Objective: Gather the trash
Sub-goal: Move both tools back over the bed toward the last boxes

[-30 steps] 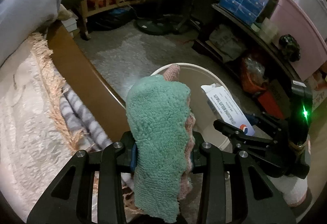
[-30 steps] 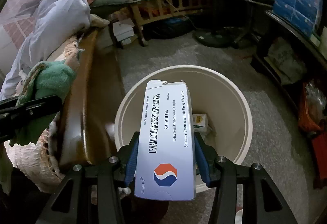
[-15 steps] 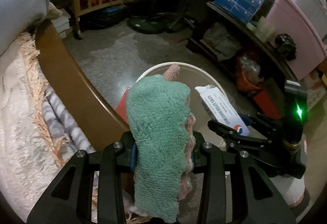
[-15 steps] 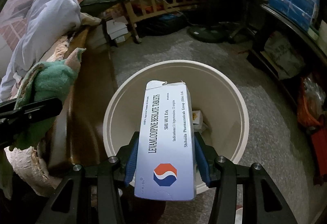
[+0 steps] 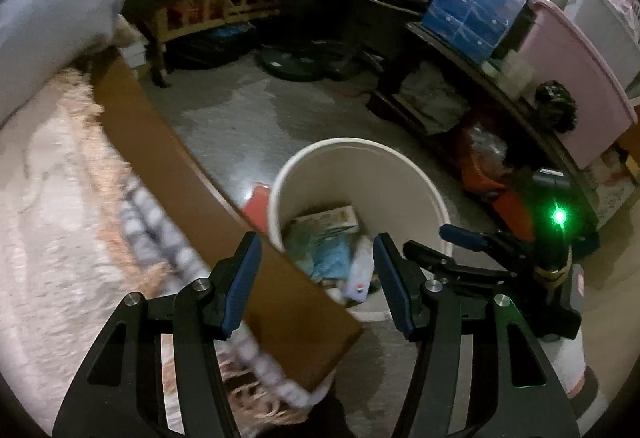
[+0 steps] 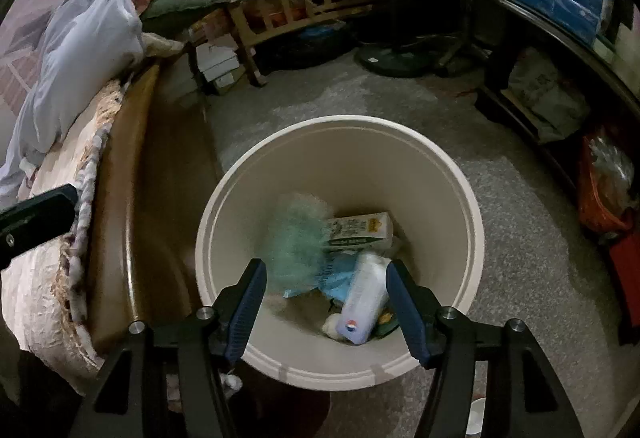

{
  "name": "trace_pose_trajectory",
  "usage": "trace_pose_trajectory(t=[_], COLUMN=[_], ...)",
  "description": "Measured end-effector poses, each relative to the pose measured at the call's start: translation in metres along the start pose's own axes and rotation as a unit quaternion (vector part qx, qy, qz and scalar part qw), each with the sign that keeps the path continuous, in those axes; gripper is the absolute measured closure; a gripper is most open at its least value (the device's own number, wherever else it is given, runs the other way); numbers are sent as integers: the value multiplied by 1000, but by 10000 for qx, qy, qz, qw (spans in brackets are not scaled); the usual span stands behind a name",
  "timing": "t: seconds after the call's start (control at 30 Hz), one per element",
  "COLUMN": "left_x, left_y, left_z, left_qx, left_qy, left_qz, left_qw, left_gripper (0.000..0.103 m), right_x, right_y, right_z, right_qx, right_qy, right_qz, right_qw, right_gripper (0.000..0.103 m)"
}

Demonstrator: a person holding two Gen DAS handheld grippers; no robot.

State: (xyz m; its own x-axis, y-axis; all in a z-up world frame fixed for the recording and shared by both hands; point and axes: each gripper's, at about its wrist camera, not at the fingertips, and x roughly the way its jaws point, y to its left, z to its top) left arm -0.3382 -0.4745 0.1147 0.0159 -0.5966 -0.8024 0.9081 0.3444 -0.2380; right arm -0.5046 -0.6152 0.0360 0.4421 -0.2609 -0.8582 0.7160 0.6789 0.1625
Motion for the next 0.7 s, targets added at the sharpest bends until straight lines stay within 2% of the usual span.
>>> trace_pose_trajectory(t=[0.2,0.3,0.7], left_x=[-26,-37,-87], left_y=[21,37,122], left_z=[-13,-20,-49], left_qx=[74,22,-611], left_qy=[-159,-224,-428], left_qz=[578,753,1408], left_qw=[9982,9969,9872], left_gripper=[46,46,46], right_x=[-8,-15,-26], right_y=[21,39,138], right_z=[-1,1,10], right_qx=[-140,-275,-989], right_qy=[-26,-81,-138], right_qz=[132,195,668], right_qw=[9998,9994,9928], right_gripper=[43,43,40])
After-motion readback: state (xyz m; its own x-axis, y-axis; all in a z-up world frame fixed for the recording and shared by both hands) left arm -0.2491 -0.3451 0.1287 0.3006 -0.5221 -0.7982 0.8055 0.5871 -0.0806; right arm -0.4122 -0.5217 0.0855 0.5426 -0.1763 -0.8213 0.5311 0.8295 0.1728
